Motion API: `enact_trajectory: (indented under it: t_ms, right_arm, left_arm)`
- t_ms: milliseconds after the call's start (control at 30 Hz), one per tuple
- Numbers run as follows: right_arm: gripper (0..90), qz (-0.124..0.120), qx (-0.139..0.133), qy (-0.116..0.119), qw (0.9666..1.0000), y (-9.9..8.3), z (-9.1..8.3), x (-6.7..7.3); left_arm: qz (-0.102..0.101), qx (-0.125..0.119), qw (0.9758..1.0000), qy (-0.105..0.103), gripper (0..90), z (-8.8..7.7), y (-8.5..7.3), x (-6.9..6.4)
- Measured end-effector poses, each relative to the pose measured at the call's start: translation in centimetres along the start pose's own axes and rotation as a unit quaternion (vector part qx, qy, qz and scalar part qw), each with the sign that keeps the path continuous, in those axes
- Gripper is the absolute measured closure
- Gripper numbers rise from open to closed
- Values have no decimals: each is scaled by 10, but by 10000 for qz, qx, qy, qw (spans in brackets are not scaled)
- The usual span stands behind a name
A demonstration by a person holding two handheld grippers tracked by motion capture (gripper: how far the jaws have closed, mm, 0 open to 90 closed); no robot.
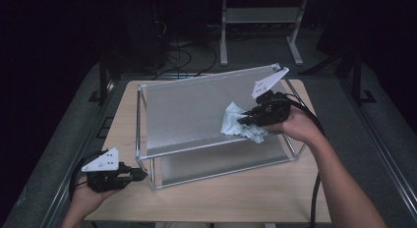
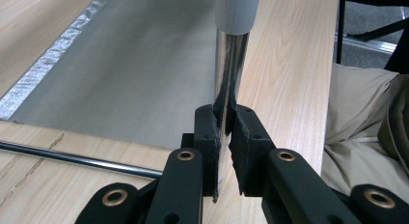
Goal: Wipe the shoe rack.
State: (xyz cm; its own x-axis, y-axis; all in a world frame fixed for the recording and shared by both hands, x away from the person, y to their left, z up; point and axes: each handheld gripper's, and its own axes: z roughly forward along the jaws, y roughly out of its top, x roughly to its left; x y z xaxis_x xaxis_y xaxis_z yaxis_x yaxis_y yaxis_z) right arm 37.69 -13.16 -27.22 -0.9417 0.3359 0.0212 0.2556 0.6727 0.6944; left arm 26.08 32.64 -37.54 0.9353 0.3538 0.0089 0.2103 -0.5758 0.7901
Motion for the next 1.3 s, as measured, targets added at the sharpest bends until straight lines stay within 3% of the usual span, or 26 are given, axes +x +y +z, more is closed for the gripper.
enact_trajectory:
  t_ms: [167,333,600,767,900,1033,1300]
  right_arm:
    - [796,61,-19,-52,10000,-2,-2,-1]
    - [795,-96,-100,209,9997,9,11,8]
    - [796,15,-65,82,9999,0,1,2]
    - [795,-180,-219,338,9990,15,18,16]
    - [795,-344,-295,549,9975,22,23,28]
    - [795,-361,-450,702,9959,22,20,34]
    - [796,-553,-518,755,9943,18,12,45]
  left_arm:
    - [9,30,10000,-5,809,4,4,0]
    - [-37,5,10000,2,813,2,2,0]
    - [-8,-22,10000,-48,814,6,4,1]
    - [29,11,10000,-72,813,12,9,-1]
    - [27,-5,9999,-116,813,15,11,-2]
    - [67,20,9999,-155,812,19,15,-1]
    - [52,20,9997,-223,812,29,22,1]
